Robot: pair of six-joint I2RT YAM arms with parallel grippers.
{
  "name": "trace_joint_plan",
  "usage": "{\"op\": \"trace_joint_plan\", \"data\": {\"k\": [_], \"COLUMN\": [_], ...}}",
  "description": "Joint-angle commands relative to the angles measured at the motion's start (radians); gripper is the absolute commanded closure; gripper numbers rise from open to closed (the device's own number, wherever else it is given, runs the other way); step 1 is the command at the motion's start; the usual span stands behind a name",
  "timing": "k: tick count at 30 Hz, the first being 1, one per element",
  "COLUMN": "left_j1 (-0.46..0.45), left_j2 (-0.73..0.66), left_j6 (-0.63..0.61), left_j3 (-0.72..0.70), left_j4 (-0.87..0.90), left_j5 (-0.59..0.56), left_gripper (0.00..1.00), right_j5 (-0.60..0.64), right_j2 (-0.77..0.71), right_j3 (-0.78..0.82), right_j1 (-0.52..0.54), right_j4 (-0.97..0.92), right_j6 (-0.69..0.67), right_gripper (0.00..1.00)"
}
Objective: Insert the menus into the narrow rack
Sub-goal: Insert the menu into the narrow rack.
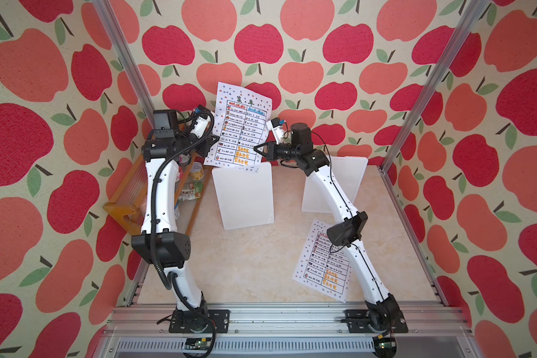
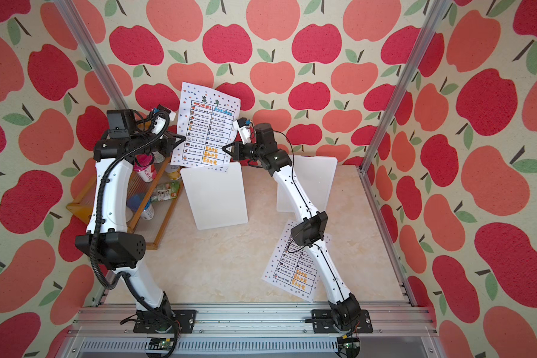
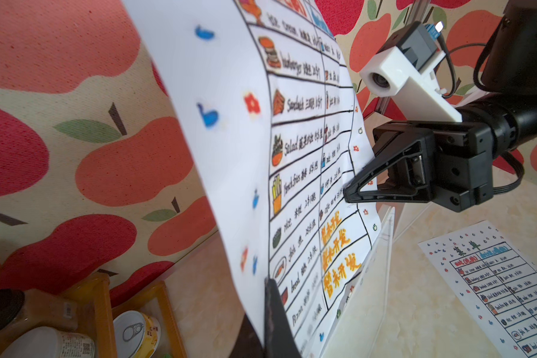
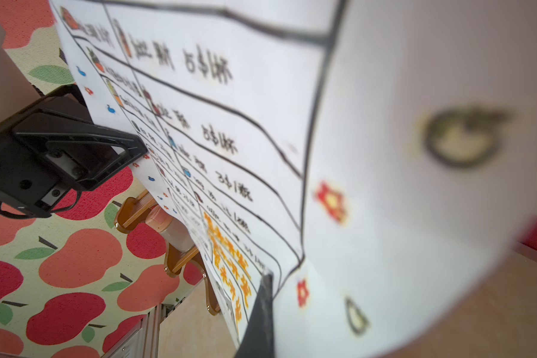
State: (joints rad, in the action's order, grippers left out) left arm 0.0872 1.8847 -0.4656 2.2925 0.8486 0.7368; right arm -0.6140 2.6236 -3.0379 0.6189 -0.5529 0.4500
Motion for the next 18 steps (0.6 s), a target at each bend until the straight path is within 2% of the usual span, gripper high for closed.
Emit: {"op": "trace_joint_plan", "data": {"k": [1, 18], "left_j1": [0.0, -0.01], "left_j2": [-0.047, -0.086], "left_j6": [-0.016, -0.031], "left_j3": [-0.027, -0.143], "left_j4": [-0.001, -0.046], "left_j5": [-0.005, -0.002], "left_gripper": [1.0, 0.98], "right_j5": [-0.003, 0.002], "right_j2": [-0.046, -0.079], "right_j3": [-0.014, -0.01], "right_j1": [-0.02, -0.053], "right_j4": [-0.078, -0.153], "right_j6": [-0.079, -0.192], "right_gripper": [1.0, 1.0]}}
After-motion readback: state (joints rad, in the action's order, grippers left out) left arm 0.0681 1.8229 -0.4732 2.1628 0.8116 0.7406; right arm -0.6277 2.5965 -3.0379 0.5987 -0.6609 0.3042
